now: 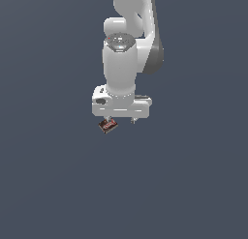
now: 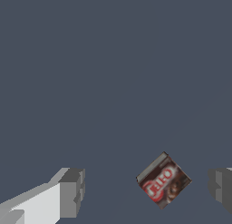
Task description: Pick up the object and move it to a goal position.
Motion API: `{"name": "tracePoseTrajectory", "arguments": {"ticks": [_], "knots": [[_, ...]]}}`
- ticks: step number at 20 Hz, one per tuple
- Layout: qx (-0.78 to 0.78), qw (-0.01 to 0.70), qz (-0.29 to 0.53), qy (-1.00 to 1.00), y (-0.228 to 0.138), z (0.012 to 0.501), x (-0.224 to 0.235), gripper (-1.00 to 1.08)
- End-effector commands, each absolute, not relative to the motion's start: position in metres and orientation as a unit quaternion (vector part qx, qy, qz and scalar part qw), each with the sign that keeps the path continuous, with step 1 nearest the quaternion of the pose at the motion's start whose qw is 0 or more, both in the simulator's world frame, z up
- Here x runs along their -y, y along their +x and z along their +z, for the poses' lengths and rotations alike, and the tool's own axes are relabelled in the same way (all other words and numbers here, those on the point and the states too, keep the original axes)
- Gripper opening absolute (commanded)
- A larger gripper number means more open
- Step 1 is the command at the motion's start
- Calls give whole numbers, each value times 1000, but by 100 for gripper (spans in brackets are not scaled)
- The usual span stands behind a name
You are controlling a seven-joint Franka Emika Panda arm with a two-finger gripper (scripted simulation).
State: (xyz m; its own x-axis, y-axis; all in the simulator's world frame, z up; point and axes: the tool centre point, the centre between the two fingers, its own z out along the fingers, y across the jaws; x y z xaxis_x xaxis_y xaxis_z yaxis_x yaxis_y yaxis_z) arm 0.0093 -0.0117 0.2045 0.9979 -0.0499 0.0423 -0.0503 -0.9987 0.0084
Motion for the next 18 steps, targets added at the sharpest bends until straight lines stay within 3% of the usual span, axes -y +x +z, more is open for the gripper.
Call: {"name": "tracePoseTrajectory", "arguments": {"ticks": [1,18], "knots": [[43,3,20,999,6,197,15,100],[304,-6,4,953,-57,102,64,100]]}}
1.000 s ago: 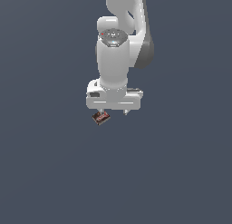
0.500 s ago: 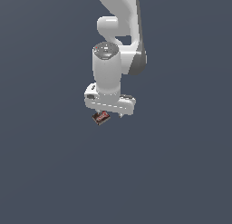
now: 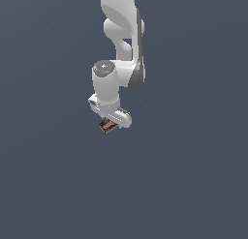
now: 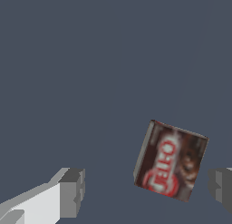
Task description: Pick up the object and move it to a goal position.
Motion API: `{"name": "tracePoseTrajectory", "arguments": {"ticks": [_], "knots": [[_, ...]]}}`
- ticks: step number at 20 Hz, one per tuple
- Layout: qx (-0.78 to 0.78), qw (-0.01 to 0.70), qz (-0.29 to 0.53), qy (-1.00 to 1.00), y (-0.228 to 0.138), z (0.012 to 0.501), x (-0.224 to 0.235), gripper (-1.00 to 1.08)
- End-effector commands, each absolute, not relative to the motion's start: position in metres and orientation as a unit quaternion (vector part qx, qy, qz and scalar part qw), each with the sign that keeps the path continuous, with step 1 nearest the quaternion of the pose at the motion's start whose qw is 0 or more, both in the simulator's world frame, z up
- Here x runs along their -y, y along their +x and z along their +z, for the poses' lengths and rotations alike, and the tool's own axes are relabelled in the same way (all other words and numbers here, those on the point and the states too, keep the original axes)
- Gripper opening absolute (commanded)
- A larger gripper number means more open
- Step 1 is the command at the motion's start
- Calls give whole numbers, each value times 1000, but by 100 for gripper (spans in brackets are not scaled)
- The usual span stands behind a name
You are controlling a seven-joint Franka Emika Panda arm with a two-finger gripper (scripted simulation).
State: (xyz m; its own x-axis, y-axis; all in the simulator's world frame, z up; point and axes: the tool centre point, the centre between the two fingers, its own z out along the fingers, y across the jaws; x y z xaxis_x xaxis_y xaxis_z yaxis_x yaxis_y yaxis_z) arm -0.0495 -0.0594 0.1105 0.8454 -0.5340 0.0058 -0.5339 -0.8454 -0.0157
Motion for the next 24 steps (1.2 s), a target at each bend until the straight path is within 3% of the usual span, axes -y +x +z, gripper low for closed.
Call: {"name": "tracePoseTrajectory", "arguments": {"ticks": [1,11,24], "knots": [[-318,6,-3,-948,-61,98,67,100],[-411,1,0,-911,-91,69,87,100],[-421,0,0,-907,-95,52,89,100]]}}
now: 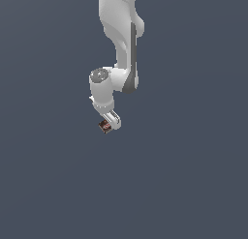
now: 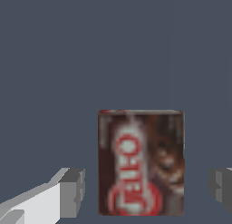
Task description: Pick up the object and move it to a goal position.
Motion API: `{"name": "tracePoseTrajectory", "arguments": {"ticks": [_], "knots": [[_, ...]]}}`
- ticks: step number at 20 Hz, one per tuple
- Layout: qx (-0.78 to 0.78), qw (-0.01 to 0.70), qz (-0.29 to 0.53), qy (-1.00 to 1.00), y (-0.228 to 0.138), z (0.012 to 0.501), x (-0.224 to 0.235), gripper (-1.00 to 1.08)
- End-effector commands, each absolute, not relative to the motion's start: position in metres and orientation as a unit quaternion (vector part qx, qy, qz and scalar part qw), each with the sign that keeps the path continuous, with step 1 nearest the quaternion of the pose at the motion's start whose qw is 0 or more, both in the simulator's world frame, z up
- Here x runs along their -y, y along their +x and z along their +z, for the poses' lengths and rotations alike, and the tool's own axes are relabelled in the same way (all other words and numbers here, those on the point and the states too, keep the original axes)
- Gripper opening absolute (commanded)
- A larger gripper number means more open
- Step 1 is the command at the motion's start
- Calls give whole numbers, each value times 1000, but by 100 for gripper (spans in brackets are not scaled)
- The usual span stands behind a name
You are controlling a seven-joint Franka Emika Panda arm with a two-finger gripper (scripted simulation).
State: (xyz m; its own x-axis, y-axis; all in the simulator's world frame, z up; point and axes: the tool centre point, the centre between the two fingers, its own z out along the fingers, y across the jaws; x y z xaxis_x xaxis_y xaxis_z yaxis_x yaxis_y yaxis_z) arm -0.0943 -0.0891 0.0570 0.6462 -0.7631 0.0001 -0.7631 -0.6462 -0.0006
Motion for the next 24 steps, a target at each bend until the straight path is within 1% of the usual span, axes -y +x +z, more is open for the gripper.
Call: {"name": "tracePoseTrajectory", "arguments": {"ticks": [1,7,12,13,24], "knots": [[-421,0,0,-907,-95,48,89,100],[-423,0,0,-906,-96,22,89,100],[-423,0,0,-906,-95,16,89,100],[-423,0,0,-906,-95,16,89,-100],[-422,1,0,-906,-95,17,88,-100]]}}
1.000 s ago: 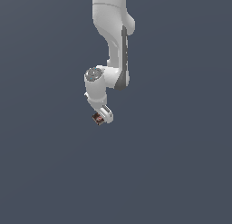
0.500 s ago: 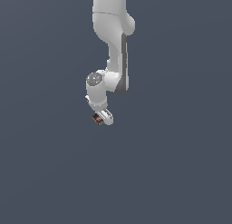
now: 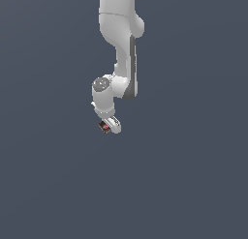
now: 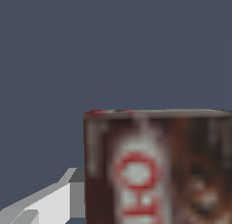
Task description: Pick up the object and move it to a goal position.
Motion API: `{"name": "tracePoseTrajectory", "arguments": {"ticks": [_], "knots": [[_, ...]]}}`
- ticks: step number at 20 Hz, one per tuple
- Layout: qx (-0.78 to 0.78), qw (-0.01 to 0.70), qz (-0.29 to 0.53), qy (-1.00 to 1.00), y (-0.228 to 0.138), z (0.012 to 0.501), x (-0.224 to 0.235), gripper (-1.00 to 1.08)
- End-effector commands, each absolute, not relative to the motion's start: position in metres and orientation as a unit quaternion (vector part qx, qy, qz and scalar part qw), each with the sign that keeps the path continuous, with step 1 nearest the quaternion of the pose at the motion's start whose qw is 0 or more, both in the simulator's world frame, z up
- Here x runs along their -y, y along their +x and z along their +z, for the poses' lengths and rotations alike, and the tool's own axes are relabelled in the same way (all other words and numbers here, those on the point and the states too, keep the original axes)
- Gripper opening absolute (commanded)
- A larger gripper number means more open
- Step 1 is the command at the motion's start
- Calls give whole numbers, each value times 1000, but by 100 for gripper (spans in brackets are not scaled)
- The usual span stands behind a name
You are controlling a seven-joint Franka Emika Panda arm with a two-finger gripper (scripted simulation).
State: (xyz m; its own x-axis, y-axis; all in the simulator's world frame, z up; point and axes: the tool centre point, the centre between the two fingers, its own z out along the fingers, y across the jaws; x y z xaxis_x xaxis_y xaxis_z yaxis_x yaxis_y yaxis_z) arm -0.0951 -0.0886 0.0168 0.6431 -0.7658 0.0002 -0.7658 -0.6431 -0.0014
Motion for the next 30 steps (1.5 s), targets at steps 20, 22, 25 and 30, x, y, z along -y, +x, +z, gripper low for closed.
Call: {"name": "tracePoseTrajectory", "arguments": {"ticks": [20,22,25,30], "knots": [[-423,-1,-1,-906,-38,112,-9,-100],[-423,-1,-1,-906,-29,128,-24,-100],[-423,-1,-1,-906,-15,151,-49,-100],[-423,-1,-1,-906,9,188,-87,-100]]}}
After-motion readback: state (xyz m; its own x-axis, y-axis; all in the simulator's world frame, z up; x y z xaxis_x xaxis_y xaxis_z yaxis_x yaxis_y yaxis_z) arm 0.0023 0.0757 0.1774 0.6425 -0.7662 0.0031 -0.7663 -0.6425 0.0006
